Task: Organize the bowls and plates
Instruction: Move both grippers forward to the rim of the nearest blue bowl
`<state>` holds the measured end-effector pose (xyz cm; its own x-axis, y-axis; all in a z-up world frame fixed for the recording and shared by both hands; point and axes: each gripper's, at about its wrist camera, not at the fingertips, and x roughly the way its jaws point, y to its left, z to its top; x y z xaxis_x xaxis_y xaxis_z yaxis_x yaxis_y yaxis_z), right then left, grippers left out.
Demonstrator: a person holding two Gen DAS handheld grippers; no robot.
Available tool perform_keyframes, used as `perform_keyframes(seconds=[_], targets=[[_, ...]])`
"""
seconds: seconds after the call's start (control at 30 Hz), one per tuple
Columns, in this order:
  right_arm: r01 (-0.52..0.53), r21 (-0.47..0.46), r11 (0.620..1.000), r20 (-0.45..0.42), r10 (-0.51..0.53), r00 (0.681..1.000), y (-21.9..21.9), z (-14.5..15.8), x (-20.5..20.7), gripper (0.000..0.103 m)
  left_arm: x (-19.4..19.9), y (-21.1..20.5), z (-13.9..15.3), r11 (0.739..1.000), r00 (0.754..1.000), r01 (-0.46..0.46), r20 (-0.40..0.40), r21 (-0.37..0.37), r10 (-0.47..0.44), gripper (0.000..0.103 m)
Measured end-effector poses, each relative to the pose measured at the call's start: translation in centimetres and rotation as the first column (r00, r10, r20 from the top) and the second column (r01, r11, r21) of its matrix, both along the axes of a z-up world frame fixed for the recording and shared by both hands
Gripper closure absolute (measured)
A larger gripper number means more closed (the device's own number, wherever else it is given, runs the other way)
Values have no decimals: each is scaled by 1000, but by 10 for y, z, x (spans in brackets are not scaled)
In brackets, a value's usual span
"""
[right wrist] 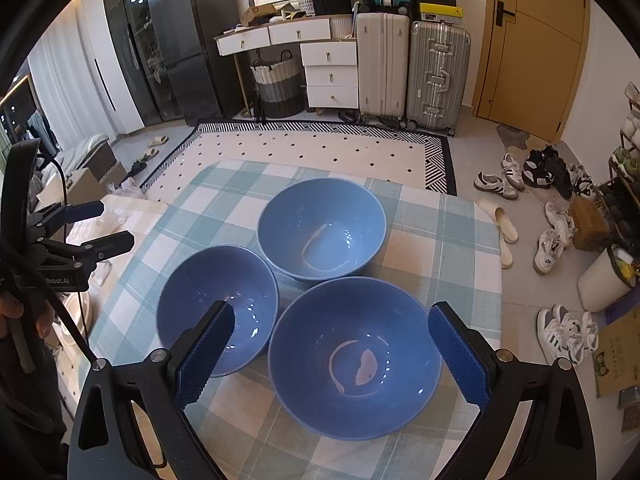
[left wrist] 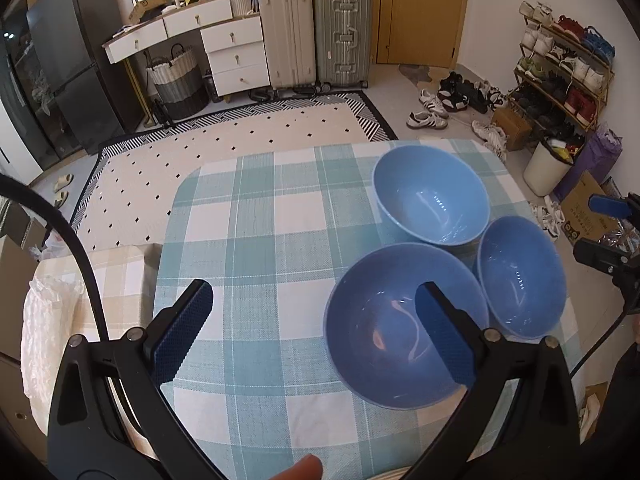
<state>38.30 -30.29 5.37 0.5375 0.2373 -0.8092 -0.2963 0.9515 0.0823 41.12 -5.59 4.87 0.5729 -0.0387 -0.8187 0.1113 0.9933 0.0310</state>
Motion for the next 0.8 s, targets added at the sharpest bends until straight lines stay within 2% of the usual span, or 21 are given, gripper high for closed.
perform_keyframes(seconds=[0.3, 0.53, 0.63, 0.8], targets=[[-117, 25, 993, -52, 118, 992, 25, -33, 29, 4, 18, 17, -46, 1000, 998, -14, -56, -19, 13, 2], [-194, 81, 978, -105, 202, 974, 43, -54, 45, 4, 19, 14, -68, 999, 996, -4, -89, -34, 1, 3], [-225, 93, 970, -101, 234, 967, 49, -59, 47, 4, 19, 10, -78, 999, 994, 1, -105, -35, -4, 3], [-287, 80, 955, -121, 295, 948, 65, -70, 48, 4, 16, 5, -90, 999, 993, 12, -117, -35, -16, 4]])
